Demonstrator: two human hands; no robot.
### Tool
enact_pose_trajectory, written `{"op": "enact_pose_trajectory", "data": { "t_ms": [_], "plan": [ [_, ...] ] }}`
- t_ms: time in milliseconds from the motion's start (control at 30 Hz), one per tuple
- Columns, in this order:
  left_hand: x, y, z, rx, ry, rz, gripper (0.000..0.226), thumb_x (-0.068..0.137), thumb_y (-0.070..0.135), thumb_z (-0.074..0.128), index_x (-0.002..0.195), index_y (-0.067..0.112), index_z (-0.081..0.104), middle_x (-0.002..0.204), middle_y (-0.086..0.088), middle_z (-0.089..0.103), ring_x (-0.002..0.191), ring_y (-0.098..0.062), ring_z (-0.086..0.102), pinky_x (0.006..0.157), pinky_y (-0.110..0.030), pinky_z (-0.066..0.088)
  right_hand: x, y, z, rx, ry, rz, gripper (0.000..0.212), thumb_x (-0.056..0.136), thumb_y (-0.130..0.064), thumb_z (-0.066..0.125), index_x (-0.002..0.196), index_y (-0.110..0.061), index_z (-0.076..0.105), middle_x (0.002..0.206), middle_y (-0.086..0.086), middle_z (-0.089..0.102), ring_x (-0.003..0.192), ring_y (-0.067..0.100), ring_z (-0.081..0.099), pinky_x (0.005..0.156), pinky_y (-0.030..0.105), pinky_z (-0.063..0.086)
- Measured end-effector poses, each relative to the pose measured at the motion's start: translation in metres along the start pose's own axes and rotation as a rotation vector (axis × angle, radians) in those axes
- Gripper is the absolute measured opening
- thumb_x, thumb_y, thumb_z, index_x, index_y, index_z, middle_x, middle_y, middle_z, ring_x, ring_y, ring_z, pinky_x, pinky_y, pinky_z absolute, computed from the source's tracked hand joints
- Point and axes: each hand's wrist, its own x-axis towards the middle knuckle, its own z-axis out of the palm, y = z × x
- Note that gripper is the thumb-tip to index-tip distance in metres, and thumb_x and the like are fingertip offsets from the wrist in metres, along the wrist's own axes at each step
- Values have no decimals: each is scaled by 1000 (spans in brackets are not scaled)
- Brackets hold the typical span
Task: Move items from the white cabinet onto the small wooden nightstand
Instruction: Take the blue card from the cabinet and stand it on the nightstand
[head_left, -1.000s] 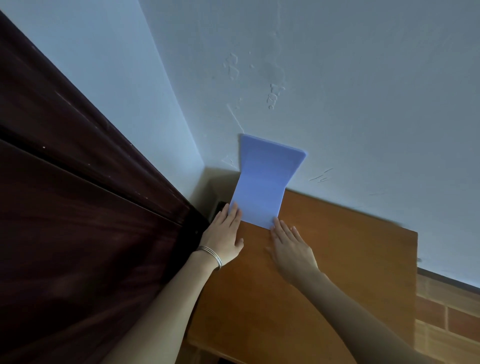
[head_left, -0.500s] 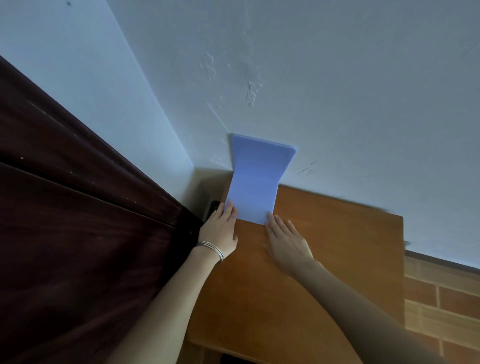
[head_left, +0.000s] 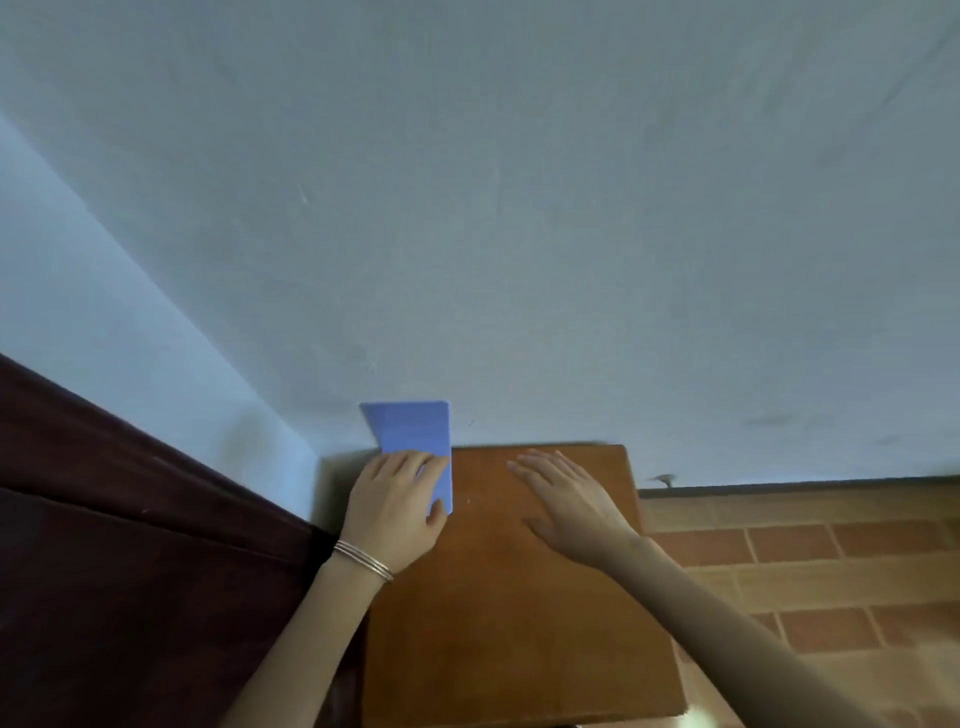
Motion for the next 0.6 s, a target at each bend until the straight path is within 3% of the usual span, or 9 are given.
{"op": "enact_pose_trajectory", "data": {
  "t_ms": [100, 167, 333, 433, 600],
  "plan": [
    [11, 48, -58, -12, 50, 161, 45, 73, 33, 43, 104, 13, 68, 97, -1, 67, 91, -22, 62, 81, -38, 49, -55, 4, -64, 73, 135, 112, 61, 86, -35, 60, 140, -19, 35, 143, 2, 40, 134, 18, 32, 114, 35, 22],
    [16, 82, -88, -15, 66, 243, 44, 76, 34, 45, 108, 14, 67, 103, -2, 66, 98, -23, 60, 88, -41, 48, -96, 9, -99, 54, 222, 166, 59, 85, -37, 59, 137, -18, 39, 140, 2, 44, 133, 18, 35, 113, 35, 20],
    [21, 179, -132, -27, 35, 448, 46, 78, 40, 43, 111, 16, 66, 106, -1, 66, 102, -22, 60, 93, -44, 45, -212, 10, -161, -20, 385, 373, 61, 88, -56, 32, 136, -21, 42, 139, -2, 47, 132, 16, 37, 112, 42, 25],
    [18, 241, -145, -46, 0, 595, 46, 78, 41, 43, 111, 19, 66, 106, 1, 66, 102, -20, 61, 92, -42, 45, -290, 5, -175, -100, 404, 493, 61, 91, -60, 22, 135, -24, 42, 137, -4, 49, 131, 16, 40, 111, 45, 25],
    [-10, 351, -146, -90, -53, 851, 45, 79, 43, 42, 108, 21, 67, 103, 4, 68, 96, -16, 63, 86, -38, 49, -430, -11, -159, -164, 392, 723, 53, 91, -55, 29, 136, -29, 39, 137, -6, 50, 127, 14, 43, 107, 45, 32]
  ]
}}
